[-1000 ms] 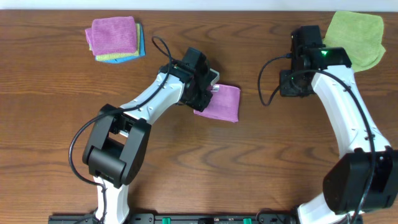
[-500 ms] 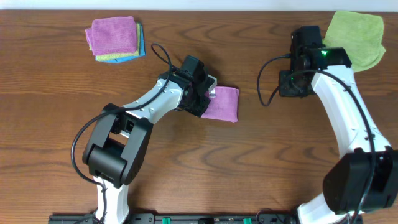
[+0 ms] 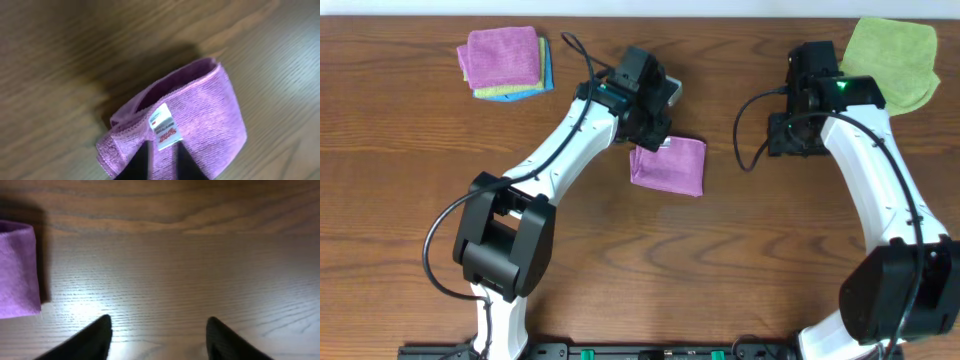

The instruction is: Fold the cloth

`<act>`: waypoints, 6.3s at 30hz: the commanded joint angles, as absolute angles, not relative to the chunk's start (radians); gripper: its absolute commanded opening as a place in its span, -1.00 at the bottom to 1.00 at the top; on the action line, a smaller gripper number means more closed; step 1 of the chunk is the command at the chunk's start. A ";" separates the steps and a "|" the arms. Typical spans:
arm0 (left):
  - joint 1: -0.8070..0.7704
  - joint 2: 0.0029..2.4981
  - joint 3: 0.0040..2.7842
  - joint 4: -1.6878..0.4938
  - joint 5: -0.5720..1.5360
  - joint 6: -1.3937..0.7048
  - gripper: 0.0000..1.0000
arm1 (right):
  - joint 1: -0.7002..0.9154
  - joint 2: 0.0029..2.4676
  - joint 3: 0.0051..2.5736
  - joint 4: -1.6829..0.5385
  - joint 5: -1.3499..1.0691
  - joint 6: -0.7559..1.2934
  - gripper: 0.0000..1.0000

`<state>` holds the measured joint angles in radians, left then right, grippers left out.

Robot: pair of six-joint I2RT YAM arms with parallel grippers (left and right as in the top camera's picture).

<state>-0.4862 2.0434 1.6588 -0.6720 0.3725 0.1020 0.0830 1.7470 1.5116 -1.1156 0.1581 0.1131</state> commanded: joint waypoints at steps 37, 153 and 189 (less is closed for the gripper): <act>-0.274 1.980 1.593 -0.795 0.509 0.083 0.91 | -0.093 0.391 0.870 -1.082 0.115 0.456 0.99; -0.347 2.155 1.177 -0.028 0.931 -0.454 -0.88 | -0.093 0.391 0.870 -1.119 0.107 0.456 0.99; -0.173 2.135 1.615 -0.441 0.883 -0.171 -0.88 | -0.093 0.391 0.870 -1.119 0.107 0.456 0.98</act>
<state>-0.1741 2.1414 1.5318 -0.3874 0.9562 -0.3061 -0.0849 0.3931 0.8753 -1.1179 0.1047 0.4412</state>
